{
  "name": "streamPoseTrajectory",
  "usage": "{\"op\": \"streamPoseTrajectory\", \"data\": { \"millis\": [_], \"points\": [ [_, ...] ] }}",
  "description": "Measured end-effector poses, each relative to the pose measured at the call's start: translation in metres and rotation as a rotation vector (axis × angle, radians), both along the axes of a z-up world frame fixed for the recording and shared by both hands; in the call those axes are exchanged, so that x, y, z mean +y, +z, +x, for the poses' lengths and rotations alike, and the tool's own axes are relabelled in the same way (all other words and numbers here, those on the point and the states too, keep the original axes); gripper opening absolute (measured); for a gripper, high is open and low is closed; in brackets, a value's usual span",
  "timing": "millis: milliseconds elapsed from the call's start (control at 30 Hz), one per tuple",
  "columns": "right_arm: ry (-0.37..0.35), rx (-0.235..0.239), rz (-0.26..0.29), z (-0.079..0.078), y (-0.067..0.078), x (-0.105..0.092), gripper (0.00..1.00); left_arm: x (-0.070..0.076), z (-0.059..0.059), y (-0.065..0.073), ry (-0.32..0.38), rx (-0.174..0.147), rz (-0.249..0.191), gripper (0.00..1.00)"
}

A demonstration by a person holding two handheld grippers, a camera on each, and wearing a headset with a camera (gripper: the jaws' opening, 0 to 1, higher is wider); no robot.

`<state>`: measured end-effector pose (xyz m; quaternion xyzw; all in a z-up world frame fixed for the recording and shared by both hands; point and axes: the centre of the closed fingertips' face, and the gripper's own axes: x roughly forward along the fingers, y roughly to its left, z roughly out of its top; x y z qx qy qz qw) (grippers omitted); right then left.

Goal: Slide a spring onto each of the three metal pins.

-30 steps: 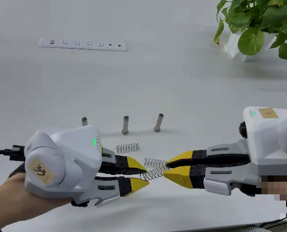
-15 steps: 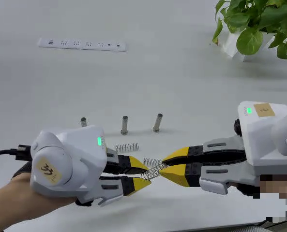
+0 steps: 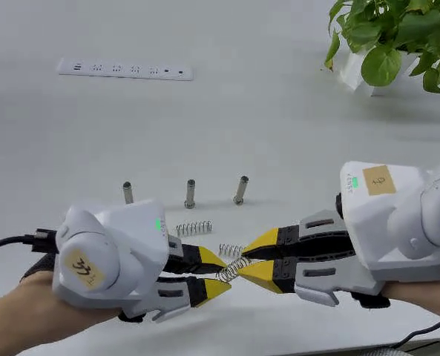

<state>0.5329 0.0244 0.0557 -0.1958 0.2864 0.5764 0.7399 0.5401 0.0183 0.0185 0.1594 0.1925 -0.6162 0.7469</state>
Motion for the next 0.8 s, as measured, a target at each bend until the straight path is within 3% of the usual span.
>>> {"op": "streamPoseTrajectory", "data": {
  "millis": [233,400,633,800],
  "points": [
    [0.02,-0.013,-0.026,0.0,0.001,-0.004,0.07,-0.002,0.0,0.002,-0.01,-0.009,-0.006,0.06],
    [0.06,-0.031,-0.068,-0.001,0.001,-0.005,0.26,-0.003,0.002,0.004,-0.009,-0.011,-0.007,0.06],
    [0.154,-0.071,-0.168,0.007,0.004,-0.012,0.25,-0.004,0.004,0.006,-0.02,-0.022,0.001,0.06],
    [0.249,-0.061,-0.227,0.001,-0.001,-0.011,0.22,-0.007,0.001,0.004,-0.04,-0.025,0.012,0.06]
  ]
}}
